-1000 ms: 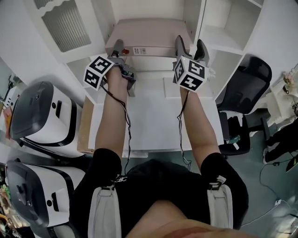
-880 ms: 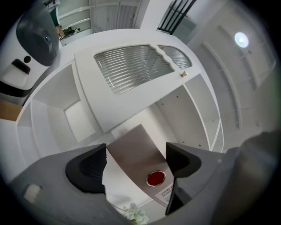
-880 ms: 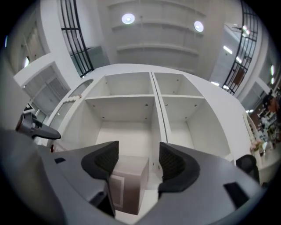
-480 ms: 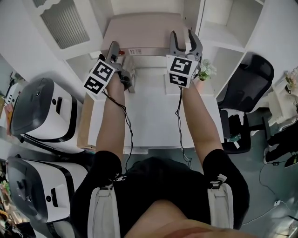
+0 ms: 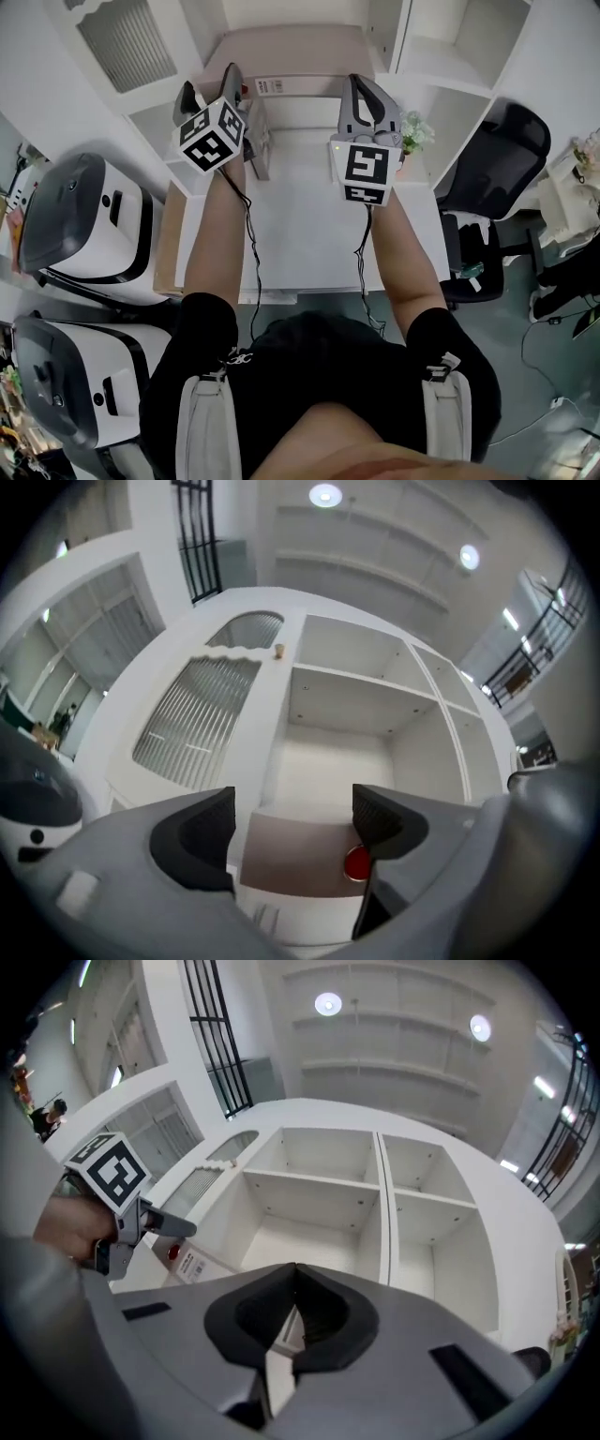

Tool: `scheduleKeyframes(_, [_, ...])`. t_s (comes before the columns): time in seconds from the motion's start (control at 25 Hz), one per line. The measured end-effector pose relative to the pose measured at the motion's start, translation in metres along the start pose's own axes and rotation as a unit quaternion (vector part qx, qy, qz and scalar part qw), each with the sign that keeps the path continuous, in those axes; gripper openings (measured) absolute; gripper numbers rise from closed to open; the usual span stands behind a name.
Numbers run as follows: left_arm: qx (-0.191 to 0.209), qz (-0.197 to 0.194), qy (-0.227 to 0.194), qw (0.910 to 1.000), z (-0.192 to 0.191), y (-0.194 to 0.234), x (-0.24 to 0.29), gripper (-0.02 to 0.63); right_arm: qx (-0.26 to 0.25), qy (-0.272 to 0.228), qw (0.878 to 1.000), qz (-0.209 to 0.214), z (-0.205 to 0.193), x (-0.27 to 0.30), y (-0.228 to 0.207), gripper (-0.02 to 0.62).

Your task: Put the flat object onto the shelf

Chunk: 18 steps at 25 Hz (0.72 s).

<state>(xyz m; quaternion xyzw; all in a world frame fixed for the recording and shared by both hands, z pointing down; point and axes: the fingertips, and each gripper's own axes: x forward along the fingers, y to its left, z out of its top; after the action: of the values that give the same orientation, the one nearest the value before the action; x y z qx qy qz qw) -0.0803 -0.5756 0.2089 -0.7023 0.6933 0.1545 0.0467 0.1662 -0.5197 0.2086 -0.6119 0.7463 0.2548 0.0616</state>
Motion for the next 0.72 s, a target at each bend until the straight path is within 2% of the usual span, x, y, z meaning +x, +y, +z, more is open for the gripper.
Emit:
scheduleKeyframes(0.08, [0.053, 0.004, -0.009, 0.9986, 0.003, -0.006, -0.004, 0.377, 0.002, 0.026, 1.0, 0.016, -0.015, 0.002, 0.006, 0.0])
scheduleKeyframes(0.12, [0.078, 0.004, -0.015, 0.9969, 0.004, -0.01, -0.006, 0.336, 0.003, 0.038, 0.999, 0.021, -0.021, 0.003, 0.008, 0.0])
scheduleKeyframes(0.16, [0.102, 0.006, -0.021, 0.9945, 0.005, -0.015, -0.009, 0.24, 0.004, 0.048, 0.999, 0.025, -0.028, 0.004, 0.011, 0.0])
scheduleKeyframes(0.2, [0.125, 0.009, -0.028, 0.9917, 0.006, -0.019, -0.011, 0.107, 0.005, 0.058, 0.998, 0.028, -0.033, 0.006, 0.013, 0.0])
scheduleKeyframes(0.24, [0.143, 0.01, -0.033, 0.9891, 0.006, -0.022, -0.014, 0.069, 0.005, 0.066, 0.997, 0.029, -0.038, 0.007, 0.015, 0.0])
scheduleKeyframes(0.32, [0.158, 0.002, -0.032, 0.9869, 0.004, -0.028, -0.018, 0.038, 0.006, 0.075, 0.997, 0.029, -0.044, 0.01, 0.018, 0.0])
scheduleKeyframes(0.4, [0.151, -0.009, -0.024, 0.9882, 0.0, -0.03, -0.022, 0.024, 0.006, 0.078, 0.997, 0.028, -0.045, 0.013, 0.018, 0.0])
scheduleKeyframes(0.72, [0.146, -0.022, 0.02, 0.9888, -0.03, -0.026, -0.021, 0.018, 0.016, 0.088, 0.996, 0.025, -0.052, 0.027, 0.013, 0.0])
